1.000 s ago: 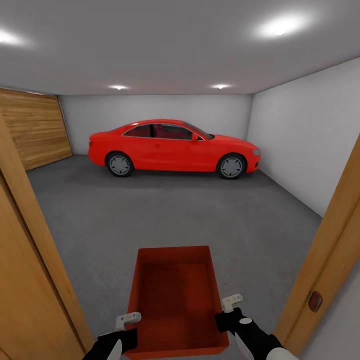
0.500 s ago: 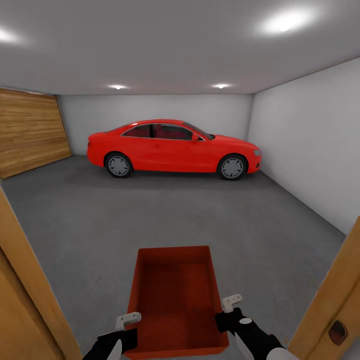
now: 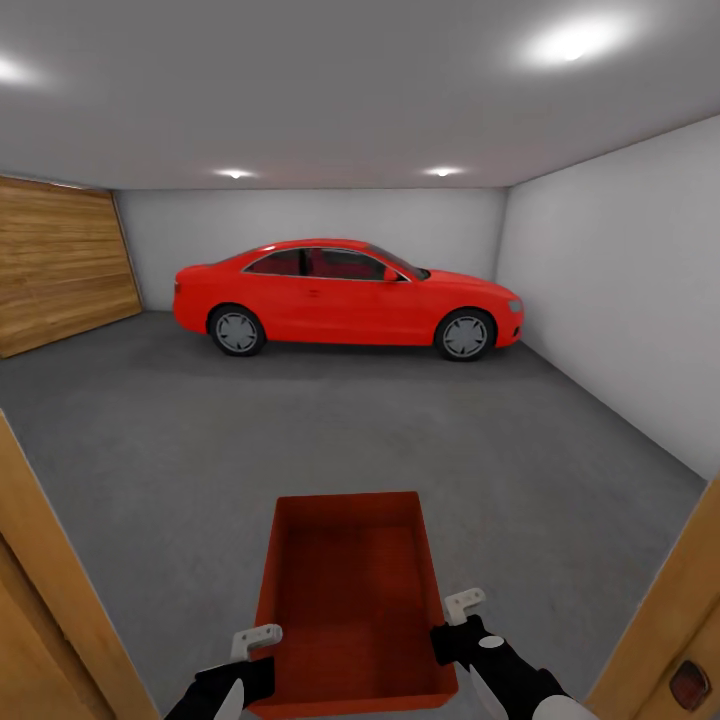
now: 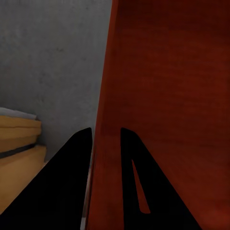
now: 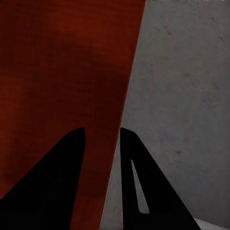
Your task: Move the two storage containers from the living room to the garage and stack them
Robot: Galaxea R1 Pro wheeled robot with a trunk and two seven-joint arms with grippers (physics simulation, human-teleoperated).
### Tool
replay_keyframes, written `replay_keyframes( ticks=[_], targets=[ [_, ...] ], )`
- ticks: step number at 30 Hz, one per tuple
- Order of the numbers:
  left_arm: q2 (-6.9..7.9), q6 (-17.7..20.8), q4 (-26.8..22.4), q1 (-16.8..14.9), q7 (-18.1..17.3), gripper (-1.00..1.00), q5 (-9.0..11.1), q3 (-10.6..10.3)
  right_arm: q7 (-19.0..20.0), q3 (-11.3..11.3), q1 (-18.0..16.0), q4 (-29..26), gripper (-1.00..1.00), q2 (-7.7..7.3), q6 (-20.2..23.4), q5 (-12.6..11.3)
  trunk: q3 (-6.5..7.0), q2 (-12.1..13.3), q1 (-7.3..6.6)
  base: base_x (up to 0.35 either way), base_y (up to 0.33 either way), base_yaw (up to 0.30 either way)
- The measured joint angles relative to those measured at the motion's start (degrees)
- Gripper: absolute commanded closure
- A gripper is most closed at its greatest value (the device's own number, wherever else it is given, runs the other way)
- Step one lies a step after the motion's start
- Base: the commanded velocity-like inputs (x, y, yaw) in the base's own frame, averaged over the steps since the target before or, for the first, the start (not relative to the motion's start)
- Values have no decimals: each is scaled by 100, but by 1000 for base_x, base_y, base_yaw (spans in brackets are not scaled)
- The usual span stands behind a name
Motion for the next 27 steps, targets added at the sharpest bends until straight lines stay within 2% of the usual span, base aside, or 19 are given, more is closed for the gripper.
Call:
replay_keyframes(
  ticks=[6, 16, 27],
  targets=[
    [0, 0, 0, -1, 0, 100, -1, 0, 0, -1, 0, 0, 100, 0, -1, 0, 0, 1, 2, 152, 0, 0],
    [0, 0, 0, 0, 0, 100, 0, 0, -1, 0, 0, 0, 100, 0, 0, 0, 0, 1, 2, 6, 0, -3],
    [0, 0, 0, 1, 0, 100, 0, 0, -1, 2, 0, 0, 100, 0, 0, -1, 0, 1, 2, 0, 0, -72]
  ],
)
